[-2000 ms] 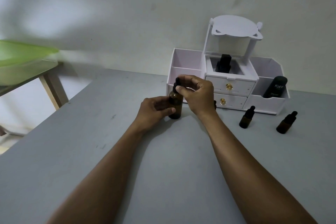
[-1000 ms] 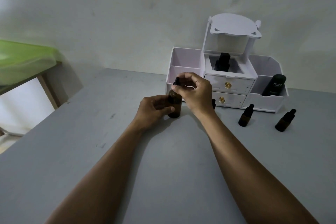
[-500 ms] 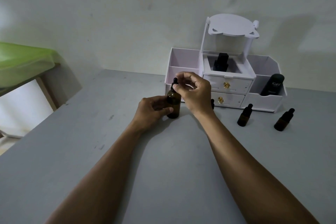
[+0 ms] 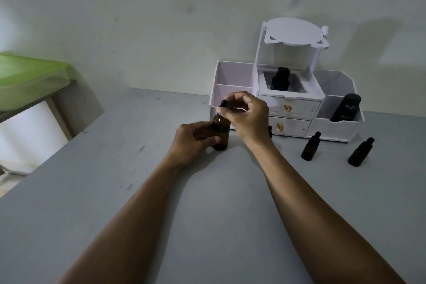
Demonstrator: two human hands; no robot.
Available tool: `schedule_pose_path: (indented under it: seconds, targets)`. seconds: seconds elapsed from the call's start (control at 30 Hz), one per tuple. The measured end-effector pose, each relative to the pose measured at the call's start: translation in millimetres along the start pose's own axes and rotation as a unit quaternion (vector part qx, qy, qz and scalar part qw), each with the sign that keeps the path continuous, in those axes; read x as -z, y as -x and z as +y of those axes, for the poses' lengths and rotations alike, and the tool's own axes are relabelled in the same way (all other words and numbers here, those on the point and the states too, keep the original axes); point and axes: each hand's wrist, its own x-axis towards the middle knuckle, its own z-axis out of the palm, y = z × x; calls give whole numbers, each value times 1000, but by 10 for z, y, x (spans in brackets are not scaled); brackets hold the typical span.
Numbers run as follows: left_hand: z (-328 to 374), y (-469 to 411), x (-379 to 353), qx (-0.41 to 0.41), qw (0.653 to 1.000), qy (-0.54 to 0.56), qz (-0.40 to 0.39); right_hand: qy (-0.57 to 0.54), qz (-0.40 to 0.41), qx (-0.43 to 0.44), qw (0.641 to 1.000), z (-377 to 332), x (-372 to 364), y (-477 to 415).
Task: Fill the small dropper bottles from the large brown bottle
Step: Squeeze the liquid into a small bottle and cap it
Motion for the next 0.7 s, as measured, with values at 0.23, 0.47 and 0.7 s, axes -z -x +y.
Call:
schedule_pose_path:
  seconds: [0.23,0.47,0.7]
  targets:
    - [12,7,4,2,1000,8,2,-17,-19,-21,999,4,-9,22]
    - [13,6,4,-2,1000,10,4,-43,-24,-31,998,17,-6,34]
    - [21,11,-2,-6,1000,12,2,-47,-14,-21,999,29,2,24]
